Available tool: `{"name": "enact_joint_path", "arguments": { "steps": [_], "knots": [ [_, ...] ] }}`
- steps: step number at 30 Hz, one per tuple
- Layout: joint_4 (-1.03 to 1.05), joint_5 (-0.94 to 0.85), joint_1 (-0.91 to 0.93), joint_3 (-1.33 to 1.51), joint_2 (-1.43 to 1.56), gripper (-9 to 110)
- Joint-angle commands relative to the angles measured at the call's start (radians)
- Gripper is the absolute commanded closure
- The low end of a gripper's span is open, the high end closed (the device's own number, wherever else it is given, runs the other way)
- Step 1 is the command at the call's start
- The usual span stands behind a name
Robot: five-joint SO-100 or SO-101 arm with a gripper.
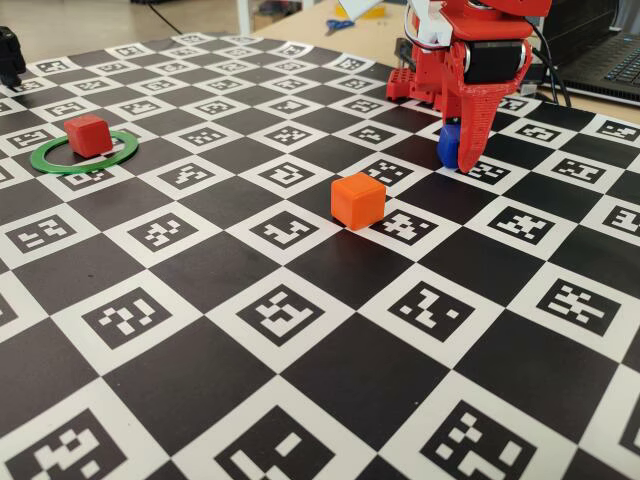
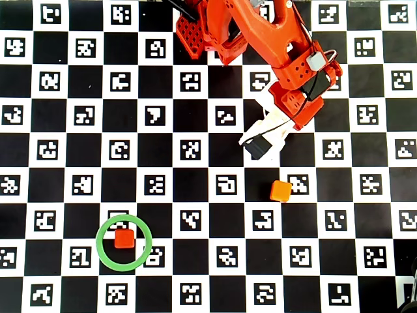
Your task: Grab the red cube then put it in the green circle then put the blue cube on top and finally the orange cube on top
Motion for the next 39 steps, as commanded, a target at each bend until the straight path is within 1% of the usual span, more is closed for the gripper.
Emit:
{"name": "enact_joint_path", "arguments": {
  "steps": [1,10,20,26,31,39],
  "knots": [
    [0.098,-0.028,0.061,-0.158,0.089,97],
    [0.253,-0.107,0.284,-0.371,0.06,97],
    [0.451,-0.103,0.523,-0.773,-0.161,98],
    [0.497,-0.112,0.626,-0.991,-0.301,98],
    [0.499,-0.051,0.713,-1.218,-0.466,98],
    [0.474,-0.057,0.805,-1.433,-0.652,98]
  ]
}}
